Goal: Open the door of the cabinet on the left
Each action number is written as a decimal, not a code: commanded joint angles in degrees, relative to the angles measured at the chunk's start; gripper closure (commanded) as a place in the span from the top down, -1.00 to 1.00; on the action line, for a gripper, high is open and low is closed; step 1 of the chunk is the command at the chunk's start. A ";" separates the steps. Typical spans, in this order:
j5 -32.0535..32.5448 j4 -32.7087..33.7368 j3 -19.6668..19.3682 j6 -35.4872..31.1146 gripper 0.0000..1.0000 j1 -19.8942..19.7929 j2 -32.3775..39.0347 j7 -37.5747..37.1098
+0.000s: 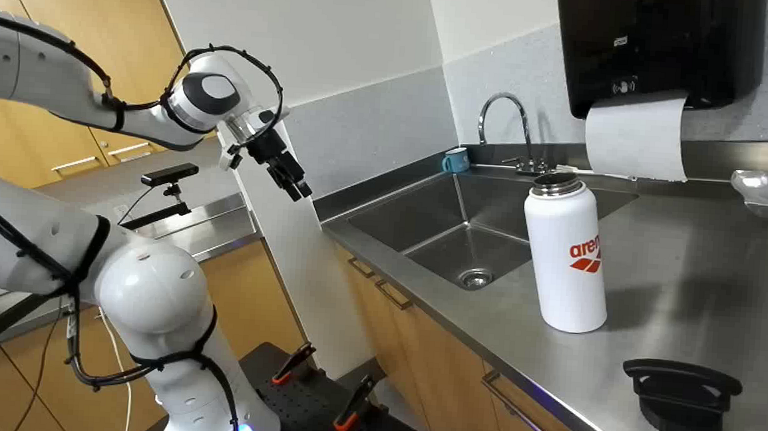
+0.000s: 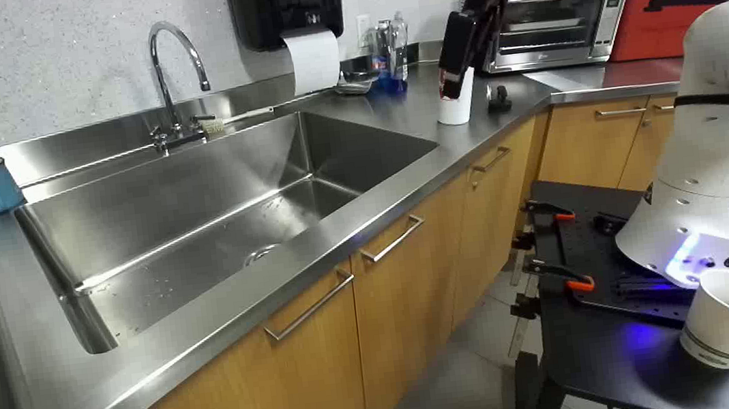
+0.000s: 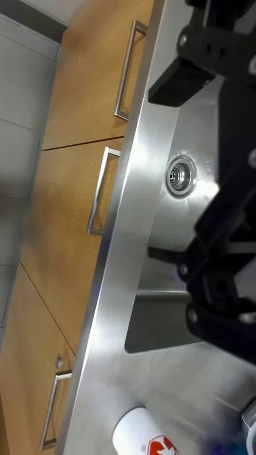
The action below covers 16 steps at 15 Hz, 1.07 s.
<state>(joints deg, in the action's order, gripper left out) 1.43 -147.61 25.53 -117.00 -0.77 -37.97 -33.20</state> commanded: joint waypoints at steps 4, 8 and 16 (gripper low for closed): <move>1.30 0.09 -1.62 0.15 1.00 1.83 0.55 -1.06; 2.76 0.85 0.49 -1.09 1.00 2.58 2.70 -1.03; 14.10 4.23 10.77 -5.34 1.00 8.06 19.00 -1.60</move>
<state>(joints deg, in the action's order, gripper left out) 9.93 -146.49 33.71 -120.64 6.63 -27.32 -33.30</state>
